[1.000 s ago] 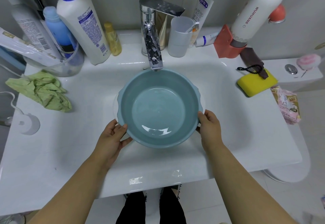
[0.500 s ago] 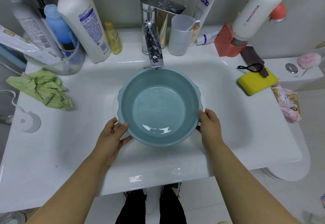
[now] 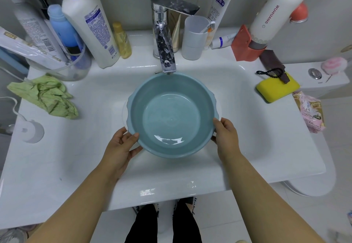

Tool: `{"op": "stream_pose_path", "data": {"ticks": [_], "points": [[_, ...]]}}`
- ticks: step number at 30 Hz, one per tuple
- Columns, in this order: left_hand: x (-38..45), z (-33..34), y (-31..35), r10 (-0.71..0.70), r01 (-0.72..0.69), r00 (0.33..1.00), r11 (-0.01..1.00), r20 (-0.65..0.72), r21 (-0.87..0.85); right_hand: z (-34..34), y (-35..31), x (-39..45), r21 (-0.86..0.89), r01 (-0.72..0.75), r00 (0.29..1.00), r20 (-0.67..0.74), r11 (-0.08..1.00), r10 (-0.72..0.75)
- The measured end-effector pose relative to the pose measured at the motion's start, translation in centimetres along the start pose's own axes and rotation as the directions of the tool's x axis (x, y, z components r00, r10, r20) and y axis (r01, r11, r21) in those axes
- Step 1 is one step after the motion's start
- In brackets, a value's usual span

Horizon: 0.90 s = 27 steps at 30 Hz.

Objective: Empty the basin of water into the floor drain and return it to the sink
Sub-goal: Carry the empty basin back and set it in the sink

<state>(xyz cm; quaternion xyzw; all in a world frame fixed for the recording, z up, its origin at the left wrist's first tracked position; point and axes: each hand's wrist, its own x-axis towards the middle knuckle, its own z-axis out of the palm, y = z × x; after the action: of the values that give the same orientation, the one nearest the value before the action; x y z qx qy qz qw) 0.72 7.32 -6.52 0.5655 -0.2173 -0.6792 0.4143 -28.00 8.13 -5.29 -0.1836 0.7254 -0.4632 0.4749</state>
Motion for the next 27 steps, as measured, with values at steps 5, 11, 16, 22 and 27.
{"op": "stream_pose_path", "data": {"ticks": [5,11,16,22,27], "points": [[-0.15,-0.02,0.10,-0.020,0.022,0.999,0.999,-0.040,0.046,-0.12,0.14,0.12,-0.049,0.020,1.000,-0.003,0.999,-0.020],[-0.25,0.03,0.17,-0.037,0.039,0.998,0.998,-0.055,0.048,-0.22,0.25,0.25,-0.042,0.002,1.000,-0.019,0.999,-0.002],[-0.12,0.20,0.11,-0.074,0.075,0.996,0.997,-0.045,0.020,-0.17,0.33,0.33,-0.066,-0.006,1.000,-0.020,0.998,0.005],[-0.14,0.16,0.10,-0.076,0.076,0.996,0.997,-0.050,0.009,-0.01,0.16,0.24,-0.083,-0.004,1.000,-0.026,0.997,0.001],[0.00,0.24,0.11,-0.082,0.083,0.995,0.997,-0.055,0.013,0.03,0.09,0.19,-0.088,-0.006,1.000,-0.019,0.996,0.004]]}}
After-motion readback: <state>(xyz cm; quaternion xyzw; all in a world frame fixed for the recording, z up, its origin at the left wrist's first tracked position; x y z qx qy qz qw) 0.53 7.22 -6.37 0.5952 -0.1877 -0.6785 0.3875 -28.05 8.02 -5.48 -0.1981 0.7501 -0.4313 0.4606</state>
